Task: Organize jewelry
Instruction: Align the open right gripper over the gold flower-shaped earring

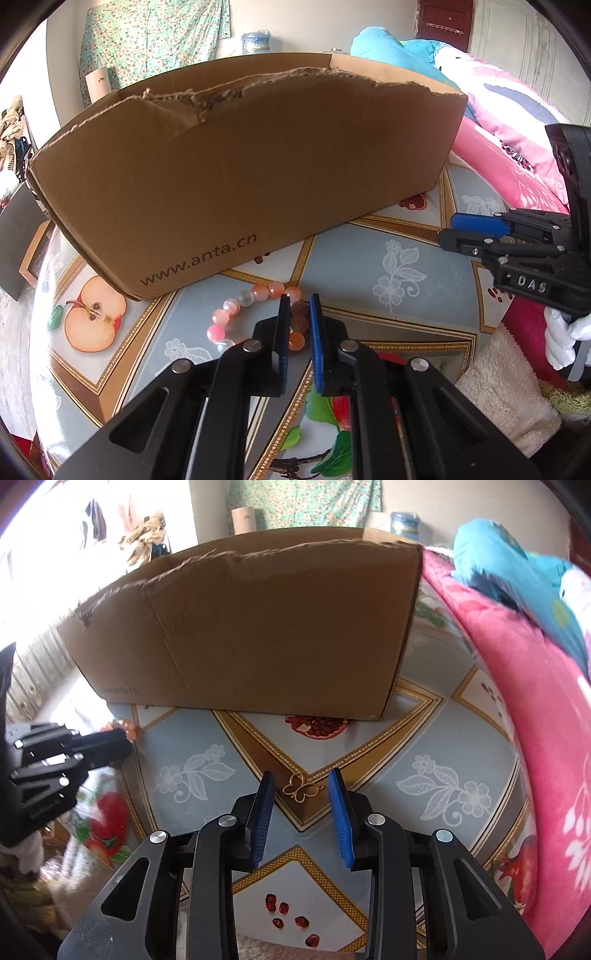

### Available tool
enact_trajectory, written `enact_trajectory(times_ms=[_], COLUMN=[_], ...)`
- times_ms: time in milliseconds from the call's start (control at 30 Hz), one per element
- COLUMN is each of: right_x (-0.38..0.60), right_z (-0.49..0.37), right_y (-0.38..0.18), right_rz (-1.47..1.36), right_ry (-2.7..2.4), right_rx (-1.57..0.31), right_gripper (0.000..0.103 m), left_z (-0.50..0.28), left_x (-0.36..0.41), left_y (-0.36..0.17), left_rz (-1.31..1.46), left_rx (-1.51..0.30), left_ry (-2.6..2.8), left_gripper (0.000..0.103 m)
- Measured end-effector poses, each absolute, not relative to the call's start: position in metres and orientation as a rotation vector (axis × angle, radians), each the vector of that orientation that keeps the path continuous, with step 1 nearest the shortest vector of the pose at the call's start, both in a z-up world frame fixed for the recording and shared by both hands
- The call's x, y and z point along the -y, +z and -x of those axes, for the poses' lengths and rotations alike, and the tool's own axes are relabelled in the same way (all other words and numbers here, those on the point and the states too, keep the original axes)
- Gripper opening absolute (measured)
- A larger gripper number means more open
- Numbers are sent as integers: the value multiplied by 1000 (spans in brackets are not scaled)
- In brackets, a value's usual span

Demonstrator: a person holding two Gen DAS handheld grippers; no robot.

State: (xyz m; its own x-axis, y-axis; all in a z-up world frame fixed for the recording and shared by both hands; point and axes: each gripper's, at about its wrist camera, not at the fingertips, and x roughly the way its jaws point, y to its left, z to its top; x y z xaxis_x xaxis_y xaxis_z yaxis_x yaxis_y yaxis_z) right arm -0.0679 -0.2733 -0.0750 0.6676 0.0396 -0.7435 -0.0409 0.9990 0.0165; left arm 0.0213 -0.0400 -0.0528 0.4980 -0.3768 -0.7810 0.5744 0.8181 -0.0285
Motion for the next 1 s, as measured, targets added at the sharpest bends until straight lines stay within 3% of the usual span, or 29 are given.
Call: enact_trajectory(times_ms=[100,200,467,533,767,867,1000], right_x=[270,270,273,274,292,284,279], right_z=[73,73,69,66,62,66,60], right_y=[-75,-73,-72,-72,-70,-67,-68], right_rz=[34,41,-2,-20,-62,-57,19], right_ry=[43,41,47,54,57,64,66], right_rx=[-842,-848,-857,-861,-866,-871,-900], right_gripper=[28,18,17,5,8,27,27], left_z=[-21,-21,-20,-20,-20,-20,-20], left_x=[40,40,41,41,41,41,40], left_y=[-53,-52,-52,-52,-52,-52,-53], left_rz=[-248,-248,-252,-252,-251,-250,-245], left_rx=[-876,-874,-874,-873,-874,-874,-872], left_ry=[-582,-581,-579,-579,-579,-579,-580], left_gripper=[10,10,10,10,10,10,10])
